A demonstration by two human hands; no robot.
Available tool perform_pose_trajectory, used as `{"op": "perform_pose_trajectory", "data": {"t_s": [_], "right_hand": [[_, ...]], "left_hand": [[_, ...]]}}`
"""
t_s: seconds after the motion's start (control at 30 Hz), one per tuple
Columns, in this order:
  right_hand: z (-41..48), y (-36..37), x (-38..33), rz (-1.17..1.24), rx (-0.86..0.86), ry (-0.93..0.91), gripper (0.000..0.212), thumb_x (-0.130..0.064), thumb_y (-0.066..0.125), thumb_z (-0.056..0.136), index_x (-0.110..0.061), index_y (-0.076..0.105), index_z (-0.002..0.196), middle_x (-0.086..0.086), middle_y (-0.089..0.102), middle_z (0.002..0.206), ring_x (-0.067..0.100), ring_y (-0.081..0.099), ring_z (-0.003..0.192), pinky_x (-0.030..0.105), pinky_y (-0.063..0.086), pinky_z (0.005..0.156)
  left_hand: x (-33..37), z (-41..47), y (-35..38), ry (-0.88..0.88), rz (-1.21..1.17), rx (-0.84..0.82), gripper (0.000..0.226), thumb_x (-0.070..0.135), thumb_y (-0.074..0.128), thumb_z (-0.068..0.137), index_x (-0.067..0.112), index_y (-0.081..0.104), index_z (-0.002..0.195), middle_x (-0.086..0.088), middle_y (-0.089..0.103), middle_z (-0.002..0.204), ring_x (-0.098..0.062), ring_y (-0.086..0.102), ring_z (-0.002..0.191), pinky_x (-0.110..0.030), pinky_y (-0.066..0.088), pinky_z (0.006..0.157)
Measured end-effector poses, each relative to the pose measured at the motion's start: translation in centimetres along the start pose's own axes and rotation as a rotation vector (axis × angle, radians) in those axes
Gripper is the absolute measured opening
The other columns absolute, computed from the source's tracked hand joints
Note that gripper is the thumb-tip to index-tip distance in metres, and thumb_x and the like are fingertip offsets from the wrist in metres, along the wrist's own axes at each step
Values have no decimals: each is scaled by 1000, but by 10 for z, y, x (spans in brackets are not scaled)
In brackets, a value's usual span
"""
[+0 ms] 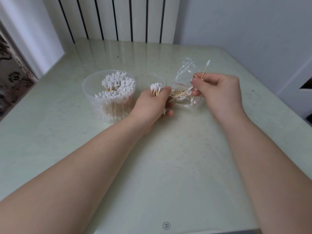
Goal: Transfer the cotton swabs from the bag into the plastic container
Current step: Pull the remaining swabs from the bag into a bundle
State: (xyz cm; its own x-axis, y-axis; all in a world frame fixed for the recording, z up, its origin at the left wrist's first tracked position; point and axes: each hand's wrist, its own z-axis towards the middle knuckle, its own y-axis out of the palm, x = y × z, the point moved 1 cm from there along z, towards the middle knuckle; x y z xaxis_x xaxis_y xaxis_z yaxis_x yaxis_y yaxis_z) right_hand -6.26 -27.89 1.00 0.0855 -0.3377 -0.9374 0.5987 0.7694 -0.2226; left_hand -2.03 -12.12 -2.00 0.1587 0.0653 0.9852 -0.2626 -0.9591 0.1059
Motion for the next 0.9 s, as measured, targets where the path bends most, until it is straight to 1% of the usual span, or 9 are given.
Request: {"op": "perform_pose_trajectory", "data": {"t_s": [0.1, 0.2, 0.3, 0.47, 0.57, 0.67, 0.73, 0.8, 0.9], "right_hand": [[2, -2, -1, 73, 29, -7, 11, -12, 75, 85, -14, 77, 96, 3, 76, 74, 17, 73, 66, 43, 61, 84], [3, -3, -2, 123, 34, -8, 13, -8, 74, 86, -8, 77, 99, -1, 75, 73, 17, 73, 66, 36, 62, 79], [3, -1, -1, 203, 17, 14, 17, -3, 74, 86, 2, 75, 101, -5, 74, 69, 14, 69, 63, 28, 59, 72], [5, -5, -2, 226, 48, -10, 17, -5, 74, 85, 1, 76, 101, -7, 74, 70, 14, 70, 63, 31, 60, 75], [5, -6, -3, 260, 50, -23, 15, -5, 74, 86, 2, 76, 100, -8, 75, 74, 14, 72, 68, 29, 59, 74], [5, -5, -3, 330, 22, 5, 16, -4, 74, 85, 4, 75, 100, 1, 75, 79, 17, 72, 71, 27, 57, 72], [2, -2, -3, 365, -17, 30, 14, -2, 73, 86, 3, 75, 99, 15, 74, 94, 18, 70, 71, 26, 56, 72], [-2, 2, -4, 416, -68, 60, 8, 2, 72, 87, 2, 74, 94, 22, 70, 104, 19, 68, 74, 25, 56, 71], [-7, 7, -6, 512, -143, 124, 5, 5, 68, 88, 2, 72, 91, 19, 70, 95, 20, 67, 75, 23, 56, 68]], "left_hand": [[-1, -2, -1, 41, 67, -17, 23, 29, 60, 100, 15, 63, 83, -5, 65, 73, -20, 56, 53, -28, 44, 57], [-2, -2, -2, 66, 108, -31, 22, 28, 66, 98, 13, 59, 83, -1, 61, 63, -16, 53, 48, -22, 41, 50], [-2, -3, -2, 119, 124, -36, 30, 21, 70, 95, 15, 52, 73, -1, 56, 62, -16, 50, 52, -20, 41, 46], [-4, -5, 0, 190, 151, -33, 32, 12, 69, 95, 17, 51, 68, 3, 53, 60, -10, 48, 49, -21, 45, 47], [-4, -5, 0, 232, 166, -13, 27, 14, 68, 96, 13, 54, 73, -1, 56, 67, -7, 50, 50, -20, 46, 50], [-5, -3, 0, 292, 177, -21, 28, 23, 69, 95, -3, 60, 86, -8, 59, 77, -10, 56, 60, -32, 52, 59], [-6, -3, -1, 319, 174, -25, 28, 29, 73, 91, 3, 64, 95, -4, 60, 81, -13, 58, 71, -40, 55, 73], [-7, -3, -2, 328, 206, -19, 28, 33, 79, 85, 21, 66, 107, 1, 67, 93, -11, 64, 84, -36, 55, 87], [-4, -4, -3, 336, 215, -98, 43, 21, 81, 87, 16, 65, 126, -6, 72, 114, -11, 70, 103, -22, 54, 93]]}}
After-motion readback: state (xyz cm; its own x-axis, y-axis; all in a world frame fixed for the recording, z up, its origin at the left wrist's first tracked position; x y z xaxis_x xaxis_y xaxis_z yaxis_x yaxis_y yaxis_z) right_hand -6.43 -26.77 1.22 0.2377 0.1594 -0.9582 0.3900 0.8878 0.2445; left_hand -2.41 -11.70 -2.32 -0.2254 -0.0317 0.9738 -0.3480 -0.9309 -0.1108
